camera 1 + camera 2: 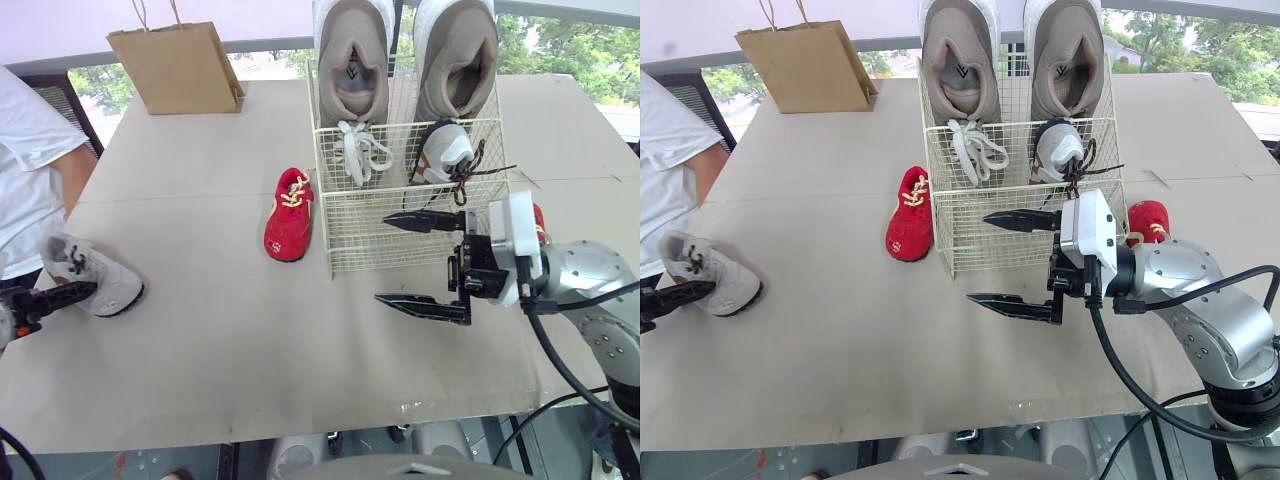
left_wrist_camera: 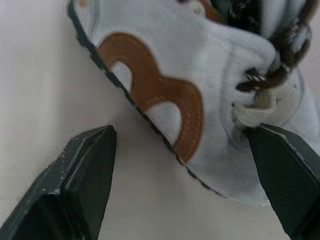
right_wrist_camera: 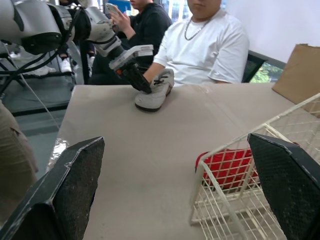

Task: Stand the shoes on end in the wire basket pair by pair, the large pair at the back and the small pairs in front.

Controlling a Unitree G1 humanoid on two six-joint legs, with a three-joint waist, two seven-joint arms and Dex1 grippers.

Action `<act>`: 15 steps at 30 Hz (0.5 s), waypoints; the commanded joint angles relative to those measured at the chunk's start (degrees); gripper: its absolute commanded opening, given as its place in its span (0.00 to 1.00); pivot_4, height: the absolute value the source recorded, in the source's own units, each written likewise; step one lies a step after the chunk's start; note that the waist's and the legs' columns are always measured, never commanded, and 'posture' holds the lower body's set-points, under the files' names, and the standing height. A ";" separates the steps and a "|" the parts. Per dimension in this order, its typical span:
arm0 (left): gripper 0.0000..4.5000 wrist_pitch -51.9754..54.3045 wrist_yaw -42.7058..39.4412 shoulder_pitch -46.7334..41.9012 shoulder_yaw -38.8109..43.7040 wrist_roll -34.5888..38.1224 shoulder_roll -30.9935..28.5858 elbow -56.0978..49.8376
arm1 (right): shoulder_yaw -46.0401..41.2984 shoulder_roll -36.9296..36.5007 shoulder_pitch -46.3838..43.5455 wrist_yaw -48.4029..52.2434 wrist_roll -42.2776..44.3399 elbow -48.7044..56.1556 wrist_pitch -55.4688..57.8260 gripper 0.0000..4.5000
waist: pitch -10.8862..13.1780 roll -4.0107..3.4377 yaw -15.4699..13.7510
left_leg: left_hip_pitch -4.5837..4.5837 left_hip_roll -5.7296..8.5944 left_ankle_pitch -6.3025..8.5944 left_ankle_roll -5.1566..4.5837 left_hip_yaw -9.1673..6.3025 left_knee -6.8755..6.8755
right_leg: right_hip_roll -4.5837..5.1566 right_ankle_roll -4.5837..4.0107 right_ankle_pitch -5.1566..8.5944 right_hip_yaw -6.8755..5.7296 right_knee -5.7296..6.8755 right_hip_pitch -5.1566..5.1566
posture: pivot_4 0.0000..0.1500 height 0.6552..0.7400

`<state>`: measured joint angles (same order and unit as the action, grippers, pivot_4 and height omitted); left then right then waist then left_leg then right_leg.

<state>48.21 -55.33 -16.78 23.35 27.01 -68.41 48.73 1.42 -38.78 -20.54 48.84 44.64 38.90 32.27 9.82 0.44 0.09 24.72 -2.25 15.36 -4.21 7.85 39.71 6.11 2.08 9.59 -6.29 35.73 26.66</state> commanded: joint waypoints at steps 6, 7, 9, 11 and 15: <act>0.20 9.62 5.96 2.48 6.85 4.78 9.07 -9.90 | -1.57 -0.77 -0.47 -1.08 1.75 2.31 0.40 1.00 | -0.31 -0.48 -1.43 | -0.22 -0.01 -0.01 -0.03 -0.12 0.01 | 0.09 -0.12 -0.06 -0.03 0.16 -0.07 | 1.00 1.00; 0.14 9.26 5.83 3.44 11.09 7.30 10.41 -12.71 | -1.59 -0.91 -0.52 -0.87 1.71 2.12 0.39 1.00 | -0.36 -0.59 -1.54 | -0.20 0.02 -0.01 -0.04 -0.12 0.01 | 0.13 -0.12 -0.06 -0.04 0.15 -0.08 | 1.00 1.00; 0.01 7.12 5.04 5.95 19.21 12.01 13.72 -21.45 | -1.87 -1.18 -0.38 -0.56 1.77 1.90 0.32 1.00 | -0.37 -0.54 -2.01 | -0.10 0.11 -0.11 0.14 -0.11 0.02 | 0.30 -0.12 -0.06 -0.06 0.11 -0.06 | 1.00 1.00; 0.01 8.79 7.14 6.58 25.09 16.58 16.77 -29.41 | -2.22 -1.38 -0.15 -0.50 1.87 1.82 0.34 1.00 | -0.28 0.07 -2.22 | 0.11 0.08 -0.10 0.12 -0.30 0.21 | 0.31 -0.35 -0.20 -0.26 0.12 -0.03 | 1.00 1.00; 0.01 15.52 17.73 1.73 30.70 30.80 24.71 -48.61 | -3.28 -1.83 0.71 -0.75 2.00 1.44 0.39 1.00 | -0.17 1.34 -2.07 | 0.18 -0.08 -0.10 0.13 -0.56 0.35 | 0.21 -0.36 -0.21 -0.40 0.06 -0.18 | 1.00 1.00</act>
<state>61.44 -42.42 -11.33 50.12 48.47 -45.09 11.56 0.47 -40.35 -19.99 48.29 45.73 39.40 33.18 9.66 1.79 -1.98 24.90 -2.30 15.26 -4.07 7.25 40.07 6.35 1.72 9.37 -6.71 35.78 26.45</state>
